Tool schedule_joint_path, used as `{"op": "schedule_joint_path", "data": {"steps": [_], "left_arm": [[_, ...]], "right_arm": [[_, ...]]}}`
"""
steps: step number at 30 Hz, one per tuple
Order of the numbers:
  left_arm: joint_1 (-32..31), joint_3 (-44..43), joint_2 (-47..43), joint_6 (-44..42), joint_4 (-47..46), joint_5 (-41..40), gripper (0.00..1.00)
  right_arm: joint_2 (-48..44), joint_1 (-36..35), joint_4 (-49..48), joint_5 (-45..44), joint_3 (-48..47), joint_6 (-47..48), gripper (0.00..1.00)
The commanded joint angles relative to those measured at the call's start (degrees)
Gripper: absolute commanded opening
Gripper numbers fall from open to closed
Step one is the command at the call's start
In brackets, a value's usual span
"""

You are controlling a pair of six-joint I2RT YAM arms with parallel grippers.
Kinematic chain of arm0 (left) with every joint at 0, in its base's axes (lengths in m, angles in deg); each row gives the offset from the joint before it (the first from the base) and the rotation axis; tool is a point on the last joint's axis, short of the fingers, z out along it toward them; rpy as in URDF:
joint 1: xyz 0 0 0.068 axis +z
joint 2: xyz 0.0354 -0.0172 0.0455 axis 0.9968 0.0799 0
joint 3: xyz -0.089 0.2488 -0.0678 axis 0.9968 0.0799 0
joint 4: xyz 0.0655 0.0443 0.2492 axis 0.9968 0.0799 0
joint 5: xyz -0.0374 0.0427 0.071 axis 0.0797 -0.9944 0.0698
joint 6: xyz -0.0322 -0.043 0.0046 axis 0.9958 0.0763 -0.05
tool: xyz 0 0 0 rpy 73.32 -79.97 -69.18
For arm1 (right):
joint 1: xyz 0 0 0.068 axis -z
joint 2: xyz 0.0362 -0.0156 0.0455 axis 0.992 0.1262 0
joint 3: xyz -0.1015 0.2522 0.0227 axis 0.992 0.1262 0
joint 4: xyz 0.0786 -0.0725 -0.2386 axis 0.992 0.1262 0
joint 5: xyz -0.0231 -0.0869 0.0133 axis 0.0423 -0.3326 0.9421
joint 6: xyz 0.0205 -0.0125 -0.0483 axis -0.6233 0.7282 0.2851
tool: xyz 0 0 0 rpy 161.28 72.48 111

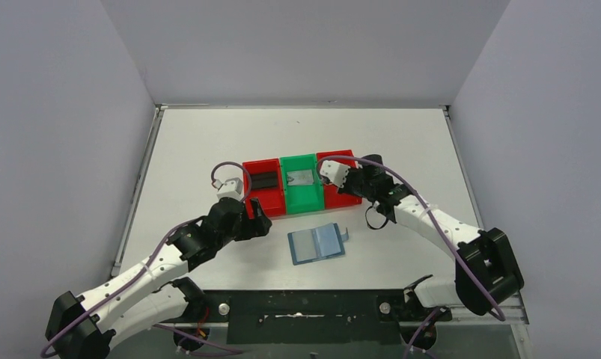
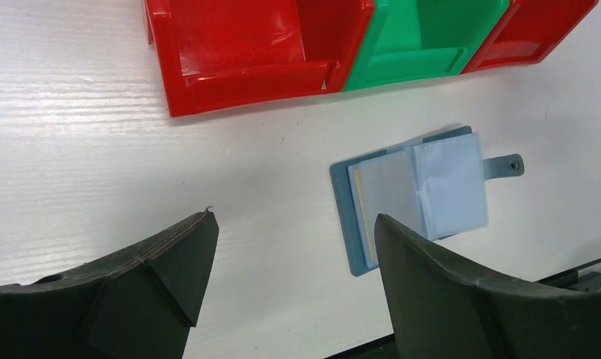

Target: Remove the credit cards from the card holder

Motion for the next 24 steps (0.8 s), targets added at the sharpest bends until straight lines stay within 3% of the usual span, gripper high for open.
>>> {"op": "schedule_joint_path", "data": {"steps": [1, 6, 17, 24], "left_arm": [[0.5, -0.6, -0.6, 0.7, -0.2, 1.5, 0.77], [0.6, -1.6, -0.9, 0.1, -0.1, 1.9, 0.77], [0.9, -1.6, -4.3, 1.2, 2.2, 1.6, 0.77], [0.9, -1.9, -5.1, 1.4, 2.5, 1.7, 0.77]], "right_arm": [[1.9, 1.5, -1.6, 5.1, -4.5, 8.4, 0.0], [4.7, 2.2, -0.7, 9.6, -7.0, 12.3, 0.0], [15.4, 5.4, 4.2, 8.5, -13.1, 20.4, 0.0], [20.2, 5.7, 1.9, 7.7, -15.0, 22.9, 0.0]]}}
